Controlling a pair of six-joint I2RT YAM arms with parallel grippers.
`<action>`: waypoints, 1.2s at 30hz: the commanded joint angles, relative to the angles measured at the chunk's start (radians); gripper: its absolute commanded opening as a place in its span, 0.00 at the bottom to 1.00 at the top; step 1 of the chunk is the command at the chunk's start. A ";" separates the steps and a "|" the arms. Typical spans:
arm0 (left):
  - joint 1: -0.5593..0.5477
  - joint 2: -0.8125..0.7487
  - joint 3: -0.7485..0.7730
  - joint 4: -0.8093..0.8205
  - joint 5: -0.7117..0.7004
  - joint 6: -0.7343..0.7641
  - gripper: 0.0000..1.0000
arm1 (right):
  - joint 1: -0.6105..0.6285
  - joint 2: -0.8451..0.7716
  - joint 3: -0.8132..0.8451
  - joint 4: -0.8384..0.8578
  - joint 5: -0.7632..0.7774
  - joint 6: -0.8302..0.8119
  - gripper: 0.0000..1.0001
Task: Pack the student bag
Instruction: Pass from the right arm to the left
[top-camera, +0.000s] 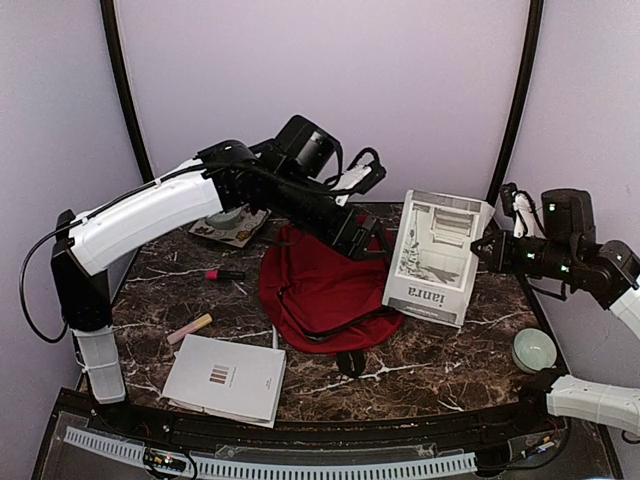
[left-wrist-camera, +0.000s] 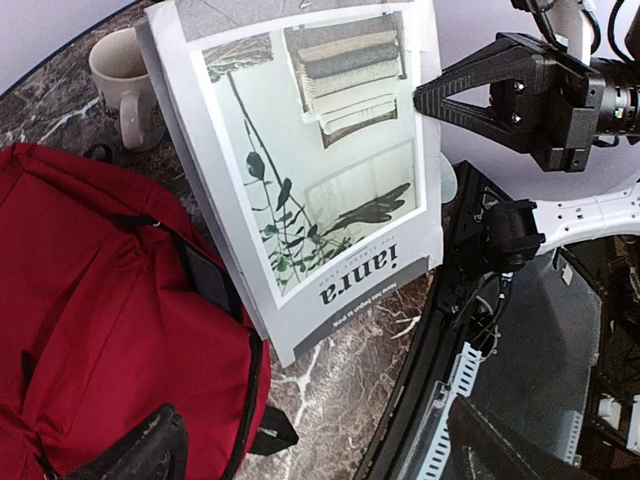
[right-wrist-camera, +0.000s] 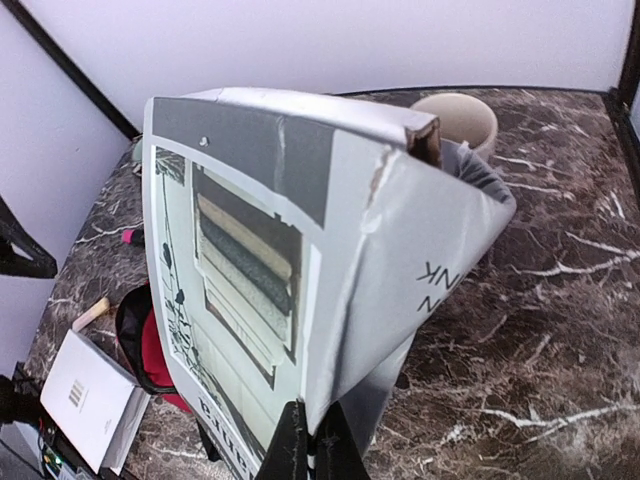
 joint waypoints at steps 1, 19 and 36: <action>0.021 -0.145 -0.081 -0.033 0.070 0.061 0.95 | -0.003 0.028 0.048 0.142 -0.188 -0.139 0.00; 0.157 -0.322 -0.260 0.048 0.371 0.103 0.88 | 0.173 0.103 0.000 0.353 -0.441 -0.464 0.00; 0.165 -0.257 -0.297 0.036 0.479 0.111 0.70 | 0.255 0.233 0.036 0.407 -0.426 -0.514 0.00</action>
